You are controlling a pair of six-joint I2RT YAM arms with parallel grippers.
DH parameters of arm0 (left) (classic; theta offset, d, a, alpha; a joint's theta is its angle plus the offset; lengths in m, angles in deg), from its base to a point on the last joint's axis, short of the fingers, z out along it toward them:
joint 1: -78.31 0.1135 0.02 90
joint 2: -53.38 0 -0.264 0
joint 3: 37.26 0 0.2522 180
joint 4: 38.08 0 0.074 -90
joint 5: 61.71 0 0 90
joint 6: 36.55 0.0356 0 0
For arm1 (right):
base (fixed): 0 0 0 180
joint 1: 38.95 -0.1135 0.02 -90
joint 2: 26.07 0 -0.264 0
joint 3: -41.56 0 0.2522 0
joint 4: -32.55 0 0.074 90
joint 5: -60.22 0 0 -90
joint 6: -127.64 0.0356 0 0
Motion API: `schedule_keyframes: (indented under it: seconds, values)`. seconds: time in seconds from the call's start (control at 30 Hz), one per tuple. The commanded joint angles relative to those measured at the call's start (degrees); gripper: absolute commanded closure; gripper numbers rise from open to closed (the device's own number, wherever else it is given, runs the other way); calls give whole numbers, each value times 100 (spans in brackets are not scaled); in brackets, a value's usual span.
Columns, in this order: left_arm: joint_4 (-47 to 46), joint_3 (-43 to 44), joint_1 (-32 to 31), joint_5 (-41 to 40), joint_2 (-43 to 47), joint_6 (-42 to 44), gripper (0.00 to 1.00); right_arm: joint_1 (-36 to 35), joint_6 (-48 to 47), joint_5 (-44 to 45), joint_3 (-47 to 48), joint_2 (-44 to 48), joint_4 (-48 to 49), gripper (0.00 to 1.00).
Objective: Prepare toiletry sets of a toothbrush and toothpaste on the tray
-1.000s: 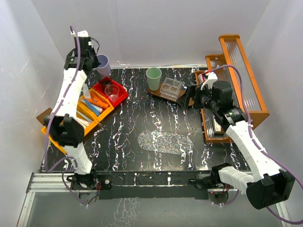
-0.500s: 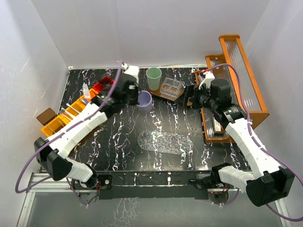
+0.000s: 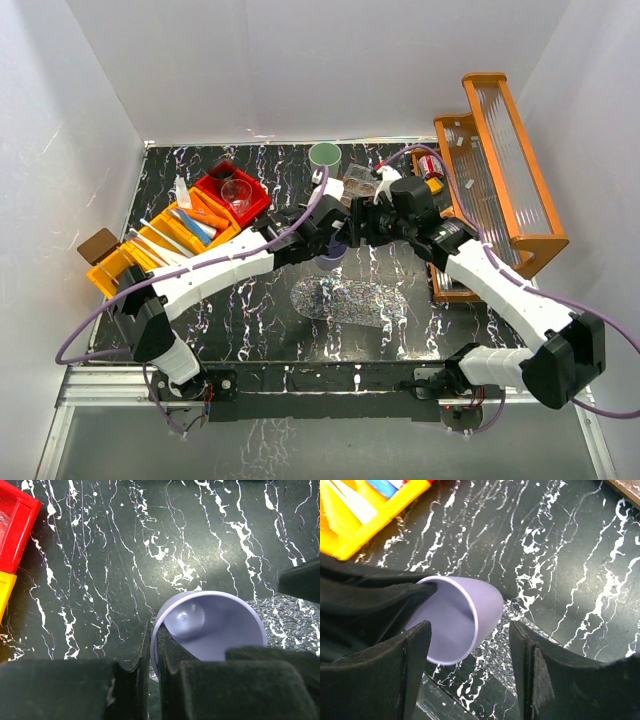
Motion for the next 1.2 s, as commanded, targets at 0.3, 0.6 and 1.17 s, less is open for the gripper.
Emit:
schedule_keyframes:
  seconds: [0.3, 0.6, 1.17]
  values:
    - [71, 200, -169, -354, 135, -270, 100, -623, 214, 1534, 689, -824, -372, 71]
    - [-179, -134, -83, -167, 928, -323, 40, -281, 80, 2259, 853, -815, -669, 100]
    - [-405, -1151, 1223, 942, 2471, -29, 16, 2270, -378, 2676, 2464, -2549, -921, 100]
